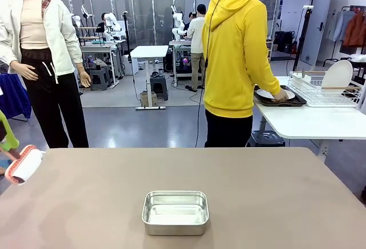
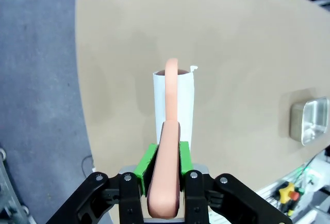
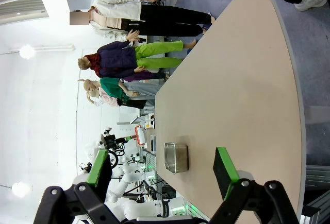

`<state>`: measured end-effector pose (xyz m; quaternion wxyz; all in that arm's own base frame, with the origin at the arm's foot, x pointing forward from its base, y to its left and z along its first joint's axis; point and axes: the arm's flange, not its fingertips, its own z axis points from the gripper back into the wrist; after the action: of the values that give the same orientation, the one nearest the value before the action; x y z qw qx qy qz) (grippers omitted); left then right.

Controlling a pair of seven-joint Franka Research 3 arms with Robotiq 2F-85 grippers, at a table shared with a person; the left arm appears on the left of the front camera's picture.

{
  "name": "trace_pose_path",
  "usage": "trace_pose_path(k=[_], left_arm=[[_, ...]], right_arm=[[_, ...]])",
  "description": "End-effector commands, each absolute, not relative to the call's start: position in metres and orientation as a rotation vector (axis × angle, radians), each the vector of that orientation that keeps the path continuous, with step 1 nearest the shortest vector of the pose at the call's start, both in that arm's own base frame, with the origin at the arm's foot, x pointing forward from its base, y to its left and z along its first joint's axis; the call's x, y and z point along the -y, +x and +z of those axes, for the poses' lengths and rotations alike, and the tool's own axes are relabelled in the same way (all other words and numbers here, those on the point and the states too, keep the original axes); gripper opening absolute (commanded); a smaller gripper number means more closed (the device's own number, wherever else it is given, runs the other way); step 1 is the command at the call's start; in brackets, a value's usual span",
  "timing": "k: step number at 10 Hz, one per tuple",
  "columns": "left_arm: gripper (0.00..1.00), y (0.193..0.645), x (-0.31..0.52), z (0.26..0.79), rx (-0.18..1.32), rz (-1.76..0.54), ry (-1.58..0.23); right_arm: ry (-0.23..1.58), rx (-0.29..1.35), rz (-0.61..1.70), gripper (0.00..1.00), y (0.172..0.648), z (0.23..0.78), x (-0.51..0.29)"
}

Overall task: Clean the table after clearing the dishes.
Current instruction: Place the Lint Roller back on top of the Airtight Container.

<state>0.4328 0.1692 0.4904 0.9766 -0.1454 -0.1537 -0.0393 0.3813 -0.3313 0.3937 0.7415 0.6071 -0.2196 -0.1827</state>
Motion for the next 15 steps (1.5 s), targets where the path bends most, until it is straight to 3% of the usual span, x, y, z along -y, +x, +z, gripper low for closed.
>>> trace_pose_path(k=[1,2,3,4,7,10,12,15], left_arm=[[0.22,0.445,-0.14,0.536,0.405,-0.338,-0.301],[0.22,0.444,-0.104,0.574,0.476,-0.506,-0.272],[0.22,0.445,-0.039,0.612,0.563,-0.769,-0.351],[0.22,0.445,0.029,0.629,0.461,-0.967,-0.163],[0.22,0.434,0.202,0.642,0.426,-1.321,-0.041],[0.22,0.409,0.301,0.582,0.246,-1.568,-0.086],[0.22,0.411,0.328,0.548,0.138,-1.577,-0.028],[0.22,0.429,0.345,0.504,0.108,-1.623,-0.08]], right_arm=[[1.33,0.487,-0.397,1.0,0.38,0.397,0.331],[1.33,0.487,-0.397,1.0,0.38,0.397,0.331],[1.33,0.487,-0.397,1.0,0.38,0.397,0.331],[1.33,0.487,-0.397,1.0,0.38,0.397,0.331],[1.33,0.487,-0.397,1.0,0.38,0.397,0.331],[1.33,0.487,-0.397,1.0,0.38,0.397,0.331],[1.33,0.487,-0.397,1.0,0.38,0.397,0.331],[1.33,0.487,-0.397,1.0,0.38,0.397,0.331]])
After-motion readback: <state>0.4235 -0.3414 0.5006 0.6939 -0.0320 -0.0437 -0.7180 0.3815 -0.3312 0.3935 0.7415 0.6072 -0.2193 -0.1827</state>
